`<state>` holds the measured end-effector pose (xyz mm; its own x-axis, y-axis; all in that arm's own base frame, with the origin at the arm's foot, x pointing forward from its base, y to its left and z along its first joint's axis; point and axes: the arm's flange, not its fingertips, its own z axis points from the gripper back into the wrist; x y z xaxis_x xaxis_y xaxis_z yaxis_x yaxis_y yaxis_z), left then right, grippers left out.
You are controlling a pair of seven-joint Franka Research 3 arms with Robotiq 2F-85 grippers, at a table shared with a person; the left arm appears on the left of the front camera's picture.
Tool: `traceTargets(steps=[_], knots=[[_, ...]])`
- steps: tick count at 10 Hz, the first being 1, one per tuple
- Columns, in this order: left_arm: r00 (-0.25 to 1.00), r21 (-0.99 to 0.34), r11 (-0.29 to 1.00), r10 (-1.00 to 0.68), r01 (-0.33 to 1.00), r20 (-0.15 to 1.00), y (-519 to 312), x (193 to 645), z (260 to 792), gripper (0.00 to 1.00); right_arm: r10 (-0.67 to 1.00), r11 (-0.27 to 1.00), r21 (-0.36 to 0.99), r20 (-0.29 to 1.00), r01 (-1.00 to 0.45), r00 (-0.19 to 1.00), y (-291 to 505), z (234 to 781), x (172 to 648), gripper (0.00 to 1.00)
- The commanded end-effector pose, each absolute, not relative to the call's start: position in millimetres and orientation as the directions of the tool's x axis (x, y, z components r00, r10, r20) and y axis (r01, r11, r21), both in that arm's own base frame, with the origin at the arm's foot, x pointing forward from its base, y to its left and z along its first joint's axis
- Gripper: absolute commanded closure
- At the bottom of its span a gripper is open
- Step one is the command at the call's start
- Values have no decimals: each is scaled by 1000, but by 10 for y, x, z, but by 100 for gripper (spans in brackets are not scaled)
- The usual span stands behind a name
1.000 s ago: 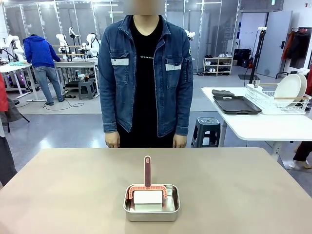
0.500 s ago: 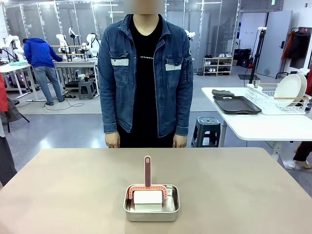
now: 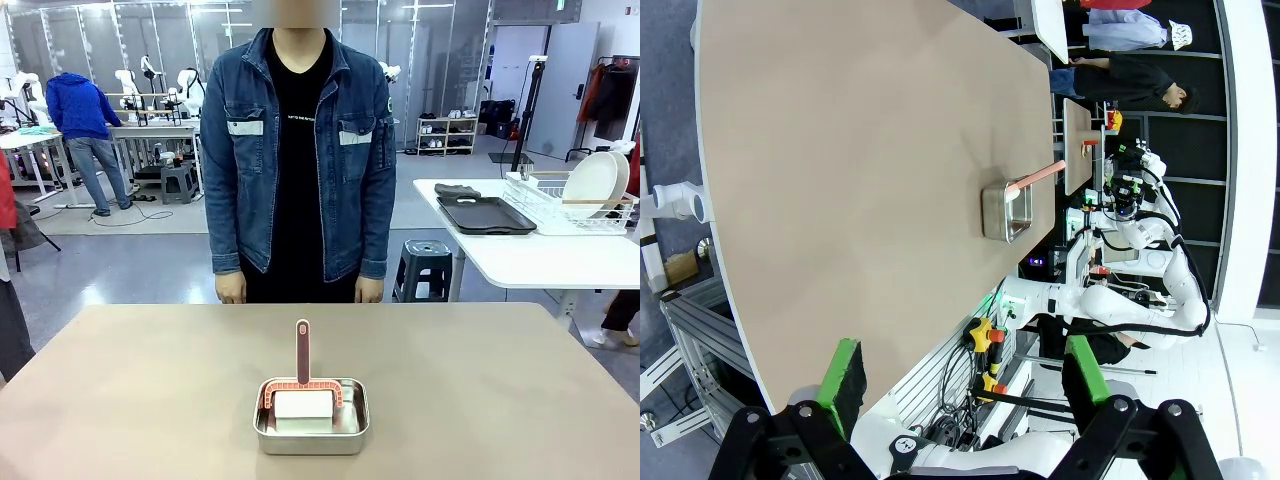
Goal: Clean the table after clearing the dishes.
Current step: Place the Lint Roller back on top of the Airtight Container.
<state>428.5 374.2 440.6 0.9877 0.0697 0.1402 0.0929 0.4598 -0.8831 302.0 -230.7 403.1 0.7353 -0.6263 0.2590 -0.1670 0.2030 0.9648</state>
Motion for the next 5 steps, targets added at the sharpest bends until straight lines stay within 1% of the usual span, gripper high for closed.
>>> traceTargets(steps=[1, 5], knots=[[988, -875, 477, 81, 76, 130, 3703, 4226, 4411, 0, -628, 199, 964, 264, -176, 732, -2298, 4058, 3029, 0], [988, -875, 477, 81, 76, 130, 3703, 4226, 4411, 0, -628, 199, 964, 264, -176, 732, -2298, 4058, 3029, 0]])
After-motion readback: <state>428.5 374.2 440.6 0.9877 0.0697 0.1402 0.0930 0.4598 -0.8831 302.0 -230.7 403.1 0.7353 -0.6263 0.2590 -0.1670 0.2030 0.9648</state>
